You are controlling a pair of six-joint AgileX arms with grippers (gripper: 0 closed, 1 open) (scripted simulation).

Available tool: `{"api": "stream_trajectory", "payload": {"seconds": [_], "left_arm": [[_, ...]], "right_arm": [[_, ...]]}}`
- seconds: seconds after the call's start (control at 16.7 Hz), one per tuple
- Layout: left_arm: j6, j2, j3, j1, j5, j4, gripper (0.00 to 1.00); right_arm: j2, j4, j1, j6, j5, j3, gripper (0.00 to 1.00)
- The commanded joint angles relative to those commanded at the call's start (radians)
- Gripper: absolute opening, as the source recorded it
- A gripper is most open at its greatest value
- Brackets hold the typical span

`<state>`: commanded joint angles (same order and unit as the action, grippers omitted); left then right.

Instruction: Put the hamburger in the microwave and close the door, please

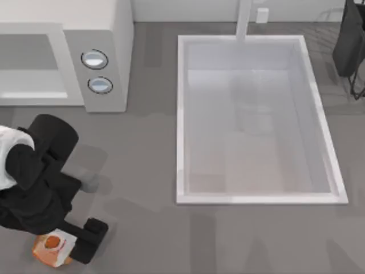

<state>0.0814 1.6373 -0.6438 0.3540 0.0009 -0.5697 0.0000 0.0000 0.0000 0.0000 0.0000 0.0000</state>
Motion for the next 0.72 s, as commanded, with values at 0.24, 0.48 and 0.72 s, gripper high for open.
{"api": "stream_trajectory", "payload": {"seconds": [0.24,0.48,0.72], "left_arm": [[0.000,0.000,0.000,0.000,0.000,0.000,0.62],[0.000,0.000,0.000,0.000,0.000,0.000,0.32],[0.000,0.000,0.000,0.000,0.000,0.000,0.02]], "right_arm": [[0.000,0.000,0.000,0.000,0.000,0.000,1.00],[0.000,0.000,0.000,0.000,0.000,0.000,1.00],[0.000,0.000,0.000,0.000,0.000,0.000,1.00]]}}
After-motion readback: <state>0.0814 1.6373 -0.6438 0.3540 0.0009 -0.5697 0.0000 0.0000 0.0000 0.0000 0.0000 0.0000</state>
